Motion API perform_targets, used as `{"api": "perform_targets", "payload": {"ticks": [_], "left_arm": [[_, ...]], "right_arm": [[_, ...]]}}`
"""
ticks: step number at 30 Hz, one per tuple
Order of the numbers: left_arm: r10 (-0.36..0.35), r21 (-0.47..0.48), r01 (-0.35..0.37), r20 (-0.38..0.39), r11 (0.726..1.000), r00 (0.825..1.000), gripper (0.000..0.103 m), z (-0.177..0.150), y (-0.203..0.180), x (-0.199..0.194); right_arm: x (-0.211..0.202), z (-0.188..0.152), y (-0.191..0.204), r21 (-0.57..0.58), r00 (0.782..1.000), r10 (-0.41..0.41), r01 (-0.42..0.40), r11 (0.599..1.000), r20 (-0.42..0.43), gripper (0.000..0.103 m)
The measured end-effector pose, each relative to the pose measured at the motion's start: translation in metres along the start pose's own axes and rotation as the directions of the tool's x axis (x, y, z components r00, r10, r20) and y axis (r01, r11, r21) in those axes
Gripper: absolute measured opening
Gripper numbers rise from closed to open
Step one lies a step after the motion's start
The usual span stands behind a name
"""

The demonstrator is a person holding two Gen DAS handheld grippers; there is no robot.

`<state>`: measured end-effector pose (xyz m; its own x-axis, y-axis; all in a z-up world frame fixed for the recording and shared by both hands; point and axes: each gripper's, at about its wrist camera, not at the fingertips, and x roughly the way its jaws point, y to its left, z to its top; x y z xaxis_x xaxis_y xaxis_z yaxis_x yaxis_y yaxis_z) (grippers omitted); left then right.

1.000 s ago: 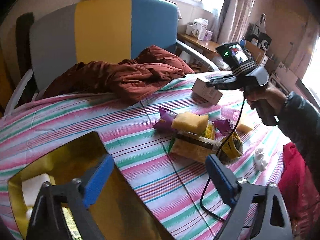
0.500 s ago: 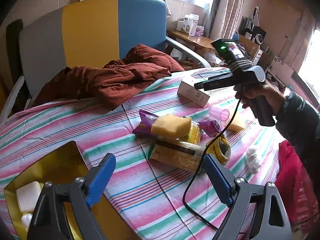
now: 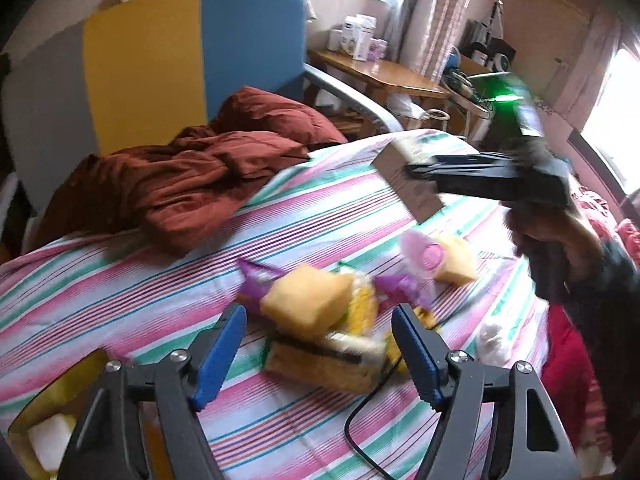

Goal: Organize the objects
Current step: 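Grasp the pink hair roller with the left gripper while the right holds the cream box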

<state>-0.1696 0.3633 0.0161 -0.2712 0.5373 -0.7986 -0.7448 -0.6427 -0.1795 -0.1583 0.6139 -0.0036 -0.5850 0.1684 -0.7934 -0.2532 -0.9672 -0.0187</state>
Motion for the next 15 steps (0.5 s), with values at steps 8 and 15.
{"api": "perform_targets", "payload": {"ticks": [8, 15], "left_arm": [[-0.098, 0.044, 0.102, -0.076, 0.994, 0.992, 0.071, 0.039, -0.063, 0.054], [-0.082, 0.093, 0.099, -0.172, 0.991, 0.982, 0.069, 0.049, -0.116, 0.112]], "right_arm": [[-0.092, -0.055, -0.059, 0.247, 0.978, -0.083, 0.034, 0.968, 0.191, 0.053], [-0.082, -0.085, -0.076, 0.349, 0.974, -0.045, -0.037, 0.936, 0.223, 0.053]]}}
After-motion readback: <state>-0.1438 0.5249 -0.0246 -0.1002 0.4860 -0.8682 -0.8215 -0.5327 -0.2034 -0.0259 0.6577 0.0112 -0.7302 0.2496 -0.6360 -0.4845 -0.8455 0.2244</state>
